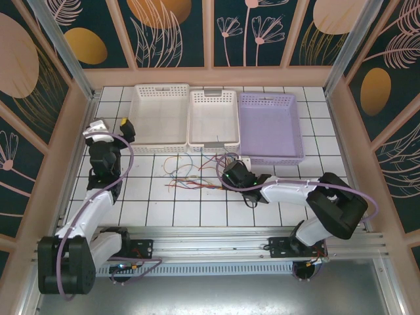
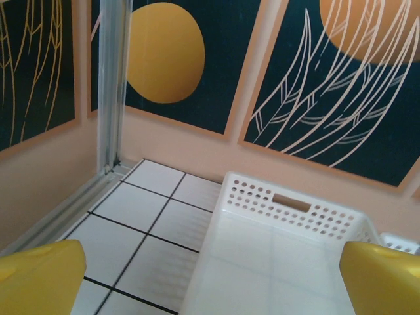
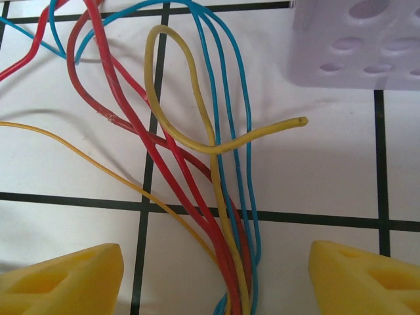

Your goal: Untangle the cables

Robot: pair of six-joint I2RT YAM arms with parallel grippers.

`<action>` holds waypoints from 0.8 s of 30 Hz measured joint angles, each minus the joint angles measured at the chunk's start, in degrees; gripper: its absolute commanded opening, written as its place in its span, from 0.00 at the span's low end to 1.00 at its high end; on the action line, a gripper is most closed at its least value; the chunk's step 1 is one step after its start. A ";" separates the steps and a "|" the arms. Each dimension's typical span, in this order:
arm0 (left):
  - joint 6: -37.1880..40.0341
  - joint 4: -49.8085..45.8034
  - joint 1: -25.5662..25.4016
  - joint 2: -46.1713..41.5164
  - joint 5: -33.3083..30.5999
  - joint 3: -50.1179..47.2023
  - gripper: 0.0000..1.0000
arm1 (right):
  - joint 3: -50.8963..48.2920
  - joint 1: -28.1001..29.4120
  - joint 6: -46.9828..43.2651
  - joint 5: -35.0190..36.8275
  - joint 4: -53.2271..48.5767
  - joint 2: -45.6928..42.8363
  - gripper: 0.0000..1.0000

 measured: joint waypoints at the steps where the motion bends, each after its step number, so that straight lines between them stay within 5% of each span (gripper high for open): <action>1: -2.21 -2.19 0.00 -1.46 -0.13 0.46 0.99 | 0.04 0.00 0.15 -0.15 0.04 0.28 0.71; 8: -16.24 -17.16 0.00 -8.81 -0.26 4.39 0.99 | 0.39 -0.15 1.25 -0.20 0.11 1.81 0.60; 24: -24.13 -33.83 0.00 -9.81 16.33 4.24 0.94 | 3.91 -1.46 1.60 1.86 -2.29 6.40 0.28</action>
